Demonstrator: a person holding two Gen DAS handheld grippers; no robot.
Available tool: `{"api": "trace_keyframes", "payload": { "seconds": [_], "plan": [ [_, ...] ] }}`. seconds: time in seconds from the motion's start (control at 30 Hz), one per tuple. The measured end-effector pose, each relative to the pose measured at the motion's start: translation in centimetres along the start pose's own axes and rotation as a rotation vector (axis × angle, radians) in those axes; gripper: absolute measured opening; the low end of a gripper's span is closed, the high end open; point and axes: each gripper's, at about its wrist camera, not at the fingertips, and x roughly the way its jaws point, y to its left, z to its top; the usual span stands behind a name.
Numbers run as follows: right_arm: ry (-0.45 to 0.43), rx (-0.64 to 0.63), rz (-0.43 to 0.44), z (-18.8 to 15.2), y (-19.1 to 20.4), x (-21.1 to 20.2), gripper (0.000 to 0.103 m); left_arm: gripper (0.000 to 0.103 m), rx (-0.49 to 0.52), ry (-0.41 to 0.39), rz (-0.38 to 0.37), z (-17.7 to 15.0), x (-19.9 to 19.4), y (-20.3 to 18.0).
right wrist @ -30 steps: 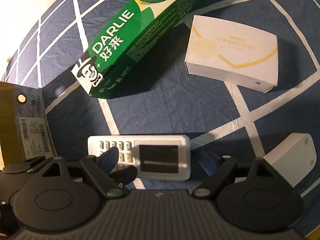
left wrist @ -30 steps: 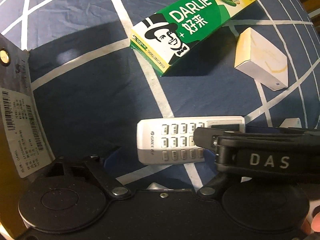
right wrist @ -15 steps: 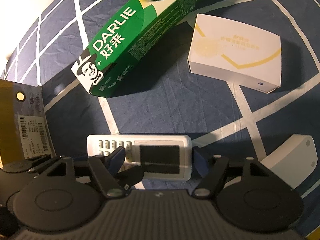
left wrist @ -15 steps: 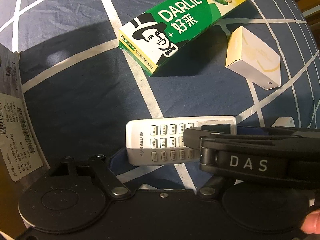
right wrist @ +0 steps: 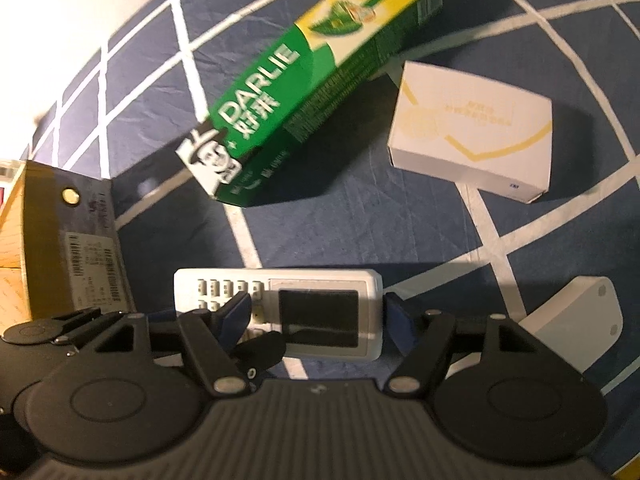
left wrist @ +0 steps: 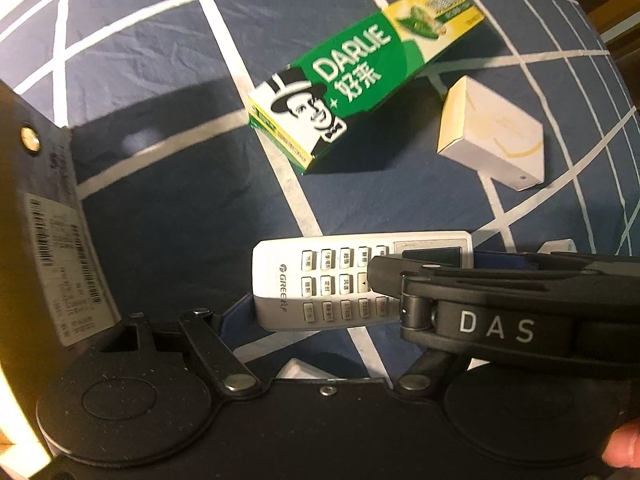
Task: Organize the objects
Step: 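Close the right gripper on the small white handset remote, then carry the held handset remote with the right gripper into the box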
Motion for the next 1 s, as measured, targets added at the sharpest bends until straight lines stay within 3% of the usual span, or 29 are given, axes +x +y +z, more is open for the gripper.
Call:
{"api": "trace_keyframes", "payload": {
  "seconds": [0.43,1.0],
  "plan": [
    [-0.117,-0.086,0.046,-3.2,4.0,-5.7,0.071,0.077,-0.02,-0.143,0.045,-4.0,-7.1,0.5],
    [-0.183,-0.194,0.078,-8.7,12.3,-8.6,0.071,0.077,-0.085,-0.252,0.076,-10.2,-13.1,5.9]
  ]
}}
